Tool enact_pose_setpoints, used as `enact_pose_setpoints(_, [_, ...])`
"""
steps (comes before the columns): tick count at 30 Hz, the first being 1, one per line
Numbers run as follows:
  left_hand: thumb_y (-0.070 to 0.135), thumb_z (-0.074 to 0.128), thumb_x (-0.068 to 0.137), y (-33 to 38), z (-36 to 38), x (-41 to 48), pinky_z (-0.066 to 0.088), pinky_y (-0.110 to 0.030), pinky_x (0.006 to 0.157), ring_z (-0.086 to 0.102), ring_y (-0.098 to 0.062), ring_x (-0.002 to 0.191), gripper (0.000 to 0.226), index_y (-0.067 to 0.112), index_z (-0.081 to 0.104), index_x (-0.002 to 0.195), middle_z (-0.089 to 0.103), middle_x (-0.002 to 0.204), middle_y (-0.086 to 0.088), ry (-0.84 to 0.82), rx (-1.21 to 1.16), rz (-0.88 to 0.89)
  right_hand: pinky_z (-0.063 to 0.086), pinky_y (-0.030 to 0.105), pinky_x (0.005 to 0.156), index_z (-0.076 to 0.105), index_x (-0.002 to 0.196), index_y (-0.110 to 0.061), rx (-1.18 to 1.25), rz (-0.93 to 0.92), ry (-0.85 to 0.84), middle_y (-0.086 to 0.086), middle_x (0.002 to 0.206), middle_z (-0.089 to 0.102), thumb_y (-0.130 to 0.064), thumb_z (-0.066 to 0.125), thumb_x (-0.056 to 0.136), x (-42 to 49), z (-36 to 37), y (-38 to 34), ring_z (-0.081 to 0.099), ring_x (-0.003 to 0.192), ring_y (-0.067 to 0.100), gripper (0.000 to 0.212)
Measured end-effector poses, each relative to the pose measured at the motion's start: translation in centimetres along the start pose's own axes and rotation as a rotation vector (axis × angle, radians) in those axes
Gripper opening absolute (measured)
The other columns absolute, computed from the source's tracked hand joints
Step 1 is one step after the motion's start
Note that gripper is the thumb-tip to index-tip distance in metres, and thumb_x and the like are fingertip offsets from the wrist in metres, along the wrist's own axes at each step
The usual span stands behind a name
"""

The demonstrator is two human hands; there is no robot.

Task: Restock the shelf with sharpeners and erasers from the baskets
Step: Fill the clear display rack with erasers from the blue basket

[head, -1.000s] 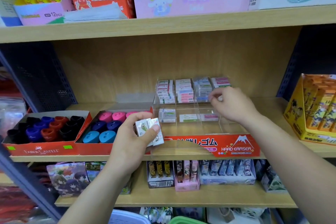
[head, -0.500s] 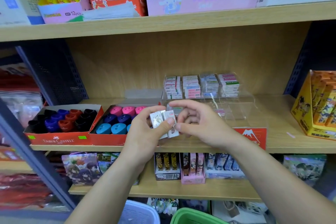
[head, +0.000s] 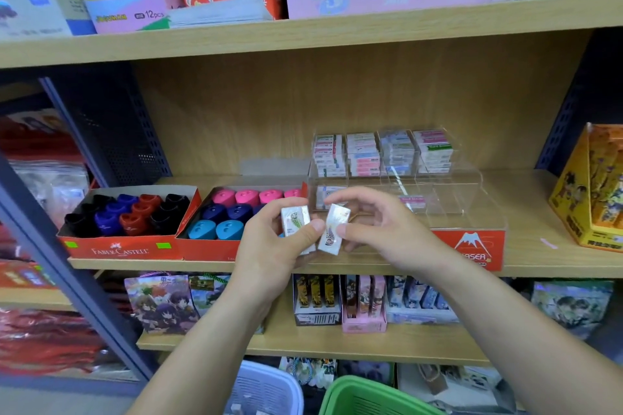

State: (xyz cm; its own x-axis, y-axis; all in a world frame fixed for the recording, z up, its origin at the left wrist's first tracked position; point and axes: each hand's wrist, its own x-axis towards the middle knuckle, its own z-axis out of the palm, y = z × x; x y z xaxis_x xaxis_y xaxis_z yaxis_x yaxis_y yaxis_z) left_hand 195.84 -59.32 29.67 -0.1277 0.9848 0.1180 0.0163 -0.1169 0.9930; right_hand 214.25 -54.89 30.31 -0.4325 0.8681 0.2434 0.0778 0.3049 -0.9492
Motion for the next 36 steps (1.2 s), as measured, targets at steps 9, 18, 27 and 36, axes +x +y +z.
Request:
enact_pose_setpoints(9, [0.012,0.073,0.091,-0.2,1.1,0.7,0.057,-0.028,0.060,0.069,-0.019,0.066,0.025,0.021,0.068,0.114,0.074,0.099,-0.019,-0.087,0.038,-0.006,0.057,0.030,0.056,0.071,0.101,-0.010,-0.171,0.028,0.503,0.012,0.081,0.074,-0.004,0.071,0.090,-1.4,-9.8,-0.2,0.069,0.067,0.022,0.012])
enact_pose_setpoints(18, [0.024,0.070,0.094,-0.3,4.3,1.5,0.049,-0.029,0.055,0.057,-0.015,0.066,0.020,0.037,0.071,0.109,0.071,0.097,-0.017,-0.173,0.131,0.051,0.056,0.037,0.081,0.068,0.097,-0.033,-0.881,0.088,0.541,-0.020,0.078,0.066,-0.030,0.072,0.090,1.6,-16.8,2.2,0.067,0.085,0.012,0.008])
enact_pose_setpoints(27, [0.017,0.078,0.085,0.3,5.1,1.9,0.055,-0.027,0.052,0.066,-0.016,0.063,0.038,0.024,0.061,0.119,0.076,0.100,-0.013,-0.134,0.093,-0.025,0.059,0.041,0.078,0.073,0.106,-0.034,-1.264,0.233,0.332,-0.005,0.109,0.074,-0.035,0.054,0.098,3.1,-17.4,2.9,0.066,0.099,0.024,0.021])
enact_pose_setpoints(36, [0.012,0.081,0.082,0.3,6.2,1.4,0.058,-0.024,0.055,0.070,-0.018,0.066,0.031,0.011,0.070,0.111,0.077,0.086,-0.009,-0.159,0.069,-0.050,0.048,0.016,0.063,0.075,0.100,-0.023,-0.381,-0.012,0.247,-0.007,0.084,0.075,-0.018,0.066,0.096,-1.3,-9.5,-0.8,0.063,0.065,0.002,0.011])
